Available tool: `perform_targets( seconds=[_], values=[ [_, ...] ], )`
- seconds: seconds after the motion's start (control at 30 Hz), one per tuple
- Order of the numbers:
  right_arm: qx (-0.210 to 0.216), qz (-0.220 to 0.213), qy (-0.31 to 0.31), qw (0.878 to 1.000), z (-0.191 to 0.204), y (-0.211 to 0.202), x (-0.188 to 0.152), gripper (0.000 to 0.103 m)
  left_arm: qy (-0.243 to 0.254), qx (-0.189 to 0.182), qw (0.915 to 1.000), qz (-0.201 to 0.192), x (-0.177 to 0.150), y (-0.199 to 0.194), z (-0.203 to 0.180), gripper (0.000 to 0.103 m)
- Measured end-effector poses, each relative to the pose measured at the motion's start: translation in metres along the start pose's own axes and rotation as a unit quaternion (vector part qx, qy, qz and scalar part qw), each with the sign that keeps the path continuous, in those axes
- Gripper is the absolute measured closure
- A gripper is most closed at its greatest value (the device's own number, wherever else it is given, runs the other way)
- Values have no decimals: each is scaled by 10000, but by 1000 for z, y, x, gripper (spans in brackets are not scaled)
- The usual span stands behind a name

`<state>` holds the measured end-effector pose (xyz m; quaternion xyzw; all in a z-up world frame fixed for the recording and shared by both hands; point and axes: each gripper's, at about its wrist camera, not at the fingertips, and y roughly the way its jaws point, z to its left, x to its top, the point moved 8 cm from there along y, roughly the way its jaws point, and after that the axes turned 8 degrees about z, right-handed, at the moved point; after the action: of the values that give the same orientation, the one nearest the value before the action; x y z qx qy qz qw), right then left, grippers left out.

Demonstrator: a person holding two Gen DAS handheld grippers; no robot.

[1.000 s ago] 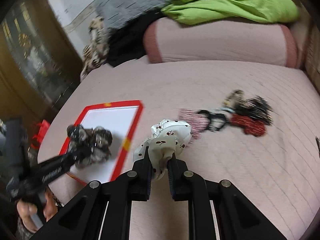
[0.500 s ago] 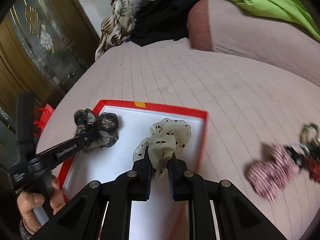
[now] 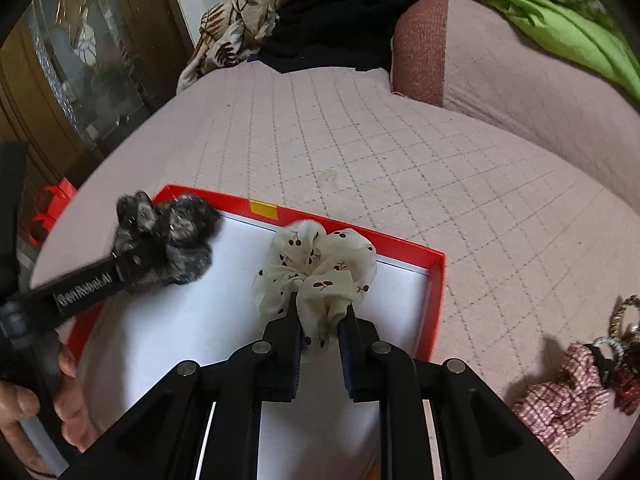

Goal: Organize jewelry
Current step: 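Place both scrunchies into the red-rimmed tray and open both tools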

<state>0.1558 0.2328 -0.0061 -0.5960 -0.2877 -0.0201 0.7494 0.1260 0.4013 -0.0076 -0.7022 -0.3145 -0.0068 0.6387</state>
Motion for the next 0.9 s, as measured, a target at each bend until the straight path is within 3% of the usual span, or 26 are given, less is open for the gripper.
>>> perform_targets(
  seconds=[0.07, 0.33, 0.6, 0.73, 0.9],
  values=[
    [-149, -15, -32, 9999, -1, -1, -2, 81, -79, 18, 10000, -41, 0, -3, 3, 48],
    [-177, -218, 151, 9995, -7, -30, -12, 47, -149, -173, 9995, -203, 0, -27, 2, 39],
    [-155, -454, 349, 9982, -26, -82, -44, 44, 112, -144, 9986, -504, -11, -58, -12, 37],
    [-320, -442, 529, 9971, -58, -108, -85, 44, 457, -225, 9963, -695, -27, -76, -36, 37],
    [-705, -352, 922, 9926, -121, -141, -148, 43, 924, -602, 9921, -599, -68, -90, -80, 37]
  ],
)
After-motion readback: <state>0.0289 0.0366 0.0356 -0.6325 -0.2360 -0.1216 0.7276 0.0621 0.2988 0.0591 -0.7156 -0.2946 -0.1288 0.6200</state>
